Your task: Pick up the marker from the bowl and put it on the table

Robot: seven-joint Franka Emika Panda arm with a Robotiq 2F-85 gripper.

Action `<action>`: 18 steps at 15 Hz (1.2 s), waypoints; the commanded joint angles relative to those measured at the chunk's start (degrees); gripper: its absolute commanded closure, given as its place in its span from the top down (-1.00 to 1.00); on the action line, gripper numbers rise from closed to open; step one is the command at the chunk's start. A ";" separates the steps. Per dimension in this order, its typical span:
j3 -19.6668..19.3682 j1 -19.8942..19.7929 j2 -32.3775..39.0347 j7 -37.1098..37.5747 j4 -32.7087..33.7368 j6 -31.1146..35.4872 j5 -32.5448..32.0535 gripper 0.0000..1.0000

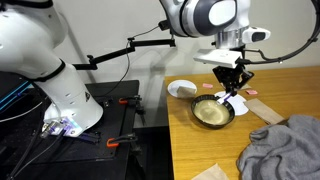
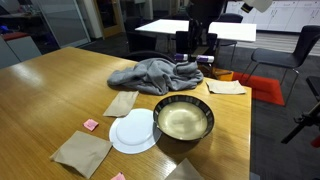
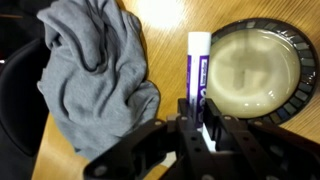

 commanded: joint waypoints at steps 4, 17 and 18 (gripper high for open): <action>-4.25 1.33 -4.73 19.47 -6.35 -3.78 -5.51 -0.90; -10.19 -0.34 -0.68 45.49 -9.39 -1.12 -24.53 -0.90; -10.10 -0.80 0.38 45.68 -9.19 -0.26 -25.32 -0.90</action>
